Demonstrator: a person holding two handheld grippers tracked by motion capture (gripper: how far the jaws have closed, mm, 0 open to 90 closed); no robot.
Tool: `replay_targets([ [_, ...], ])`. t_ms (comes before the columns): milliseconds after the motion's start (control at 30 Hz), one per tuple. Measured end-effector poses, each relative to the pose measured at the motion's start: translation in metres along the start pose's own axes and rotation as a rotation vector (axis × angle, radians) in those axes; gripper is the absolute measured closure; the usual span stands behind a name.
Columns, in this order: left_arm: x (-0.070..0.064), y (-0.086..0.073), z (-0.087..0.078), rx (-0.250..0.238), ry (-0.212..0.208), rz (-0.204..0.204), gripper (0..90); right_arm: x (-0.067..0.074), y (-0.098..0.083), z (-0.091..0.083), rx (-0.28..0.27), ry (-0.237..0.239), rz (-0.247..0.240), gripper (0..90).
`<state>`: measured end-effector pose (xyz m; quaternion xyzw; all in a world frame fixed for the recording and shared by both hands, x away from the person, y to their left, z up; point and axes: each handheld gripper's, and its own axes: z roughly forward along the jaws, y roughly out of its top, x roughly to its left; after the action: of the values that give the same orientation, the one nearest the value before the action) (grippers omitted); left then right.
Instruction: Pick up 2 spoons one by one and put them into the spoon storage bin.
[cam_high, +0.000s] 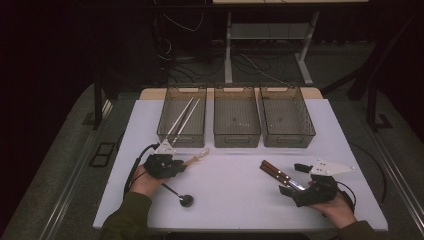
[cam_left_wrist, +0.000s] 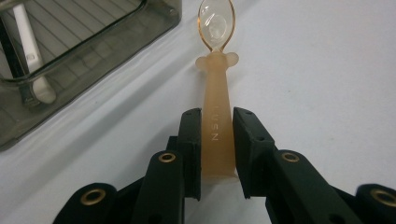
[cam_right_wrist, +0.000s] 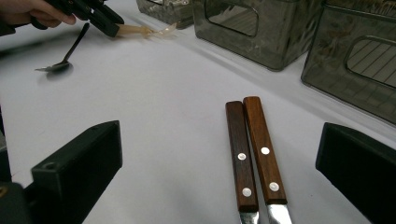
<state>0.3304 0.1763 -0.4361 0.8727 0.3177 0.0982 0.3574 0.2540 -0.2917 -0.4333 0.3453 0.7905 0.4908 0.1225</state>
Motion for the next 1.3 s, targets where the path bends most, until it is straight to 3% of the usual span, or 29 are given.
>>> replay_targets([
  [833, -0.017, 0.017, -0.018, -0.101, -0.054, -0.013, 73.3, 0.0, 0.0, 0.0, -0.002, 0.0, -0.001, 0.8],
  [1300, -0.025, 0.038, -0.023, -0.157, -0.069, -0.029, 73.3, 0.0, 0.0, 0.001, 0.003, 0.0, -0.004, 0.8],
])
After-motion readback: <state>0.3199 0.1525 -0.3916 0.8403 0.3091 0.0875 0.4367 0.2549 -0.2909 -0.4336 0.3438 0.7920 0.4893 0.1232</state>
